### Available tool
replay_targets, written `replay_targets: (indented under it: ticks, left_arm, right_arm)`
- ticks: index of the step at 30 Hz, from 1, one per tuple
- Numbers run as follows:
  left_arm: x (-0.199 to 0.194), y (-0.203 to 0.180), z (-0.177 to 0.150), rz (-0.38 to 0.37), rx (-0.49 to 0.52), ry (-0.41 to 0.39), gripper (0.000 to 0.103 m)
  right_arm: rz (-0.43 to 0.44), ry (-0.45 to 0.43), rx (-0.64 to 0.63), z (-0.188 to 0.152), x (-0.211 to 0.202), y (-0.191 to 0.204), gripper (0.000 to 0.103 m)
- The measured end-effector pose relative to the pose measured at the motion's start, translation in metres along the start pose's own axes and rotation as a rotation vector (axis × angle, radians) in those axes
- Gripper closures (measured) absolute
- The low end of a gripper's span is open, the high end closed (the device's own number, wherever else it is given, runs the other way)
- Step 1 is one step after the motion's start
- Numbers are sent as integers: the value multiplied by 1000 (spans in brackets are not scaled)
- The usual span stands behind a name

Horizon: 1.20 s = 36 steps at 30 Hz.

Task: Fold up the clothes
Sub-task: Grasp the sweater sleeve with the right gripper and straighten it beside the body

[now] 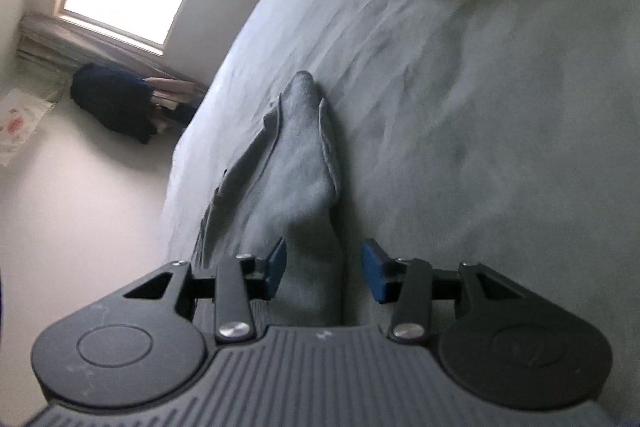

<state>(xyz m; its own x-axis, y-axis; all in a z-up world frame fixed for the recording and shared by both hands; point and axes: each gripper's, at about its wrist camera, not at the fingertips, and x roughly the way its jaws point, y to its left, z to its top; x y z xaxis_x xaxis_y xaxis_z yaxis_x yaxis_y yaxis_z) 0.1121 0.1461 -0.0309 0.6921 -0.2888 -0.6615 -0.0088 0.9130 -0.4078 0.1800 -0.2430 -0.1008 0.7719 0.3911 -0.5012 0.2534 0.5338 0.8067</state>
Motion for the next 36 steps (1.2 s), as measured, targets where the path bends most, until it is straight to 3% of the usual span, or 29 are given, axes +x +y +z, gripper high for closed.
replay_targets:
  ticks: [3, 8, 11, 17, 22, 25, 28, 29, 30, 36]
  left_arm:
    - [9, 2, 4, 8, -26, 28, 84]
    - [13, 5, 8, 2, -55, 42, 84]
    - [10, 7, 10, -12, -72, 46, 84]
    - [6, 13, 14, -18, -103, 50, 84]
    - [5, 14, 14, -21, -111, 61, 84]
    - [4, 15, 15, -26, -115, 63, 84]
    - [5, 16, 16, -26, -120, 65, 84]
    - [5, 16, 16, -26, -121, 66, 84]
    - [5, 17, 16, -25, -123, 68, 84]
    - [6, 17, 17, -28, -126, 71, 84]
  right_arm:
    - [-47, -8, -36, 15, 13, 19, 58]
    - [-62, -3, -93, 17, 40, 57, 84]
    - [-56, -1, -177, 9, 53, 87, 88]
    - [-51, 104, -358, -25, 95, 137, 88]
    - [-71, 222, -401, -56, 123, 143, 89]
    - [-48, 244, -407, -52, 119, 147, 86]
    - [-41, 217, -411, -40, 106, 152, 78]
    - [-49, 190, -412, -34, 98, 151, 67]
    - [-61, 159, -409, -28, 91, 150, 63]
    - [-172, 49, -358, 4, 78, 128, 63]
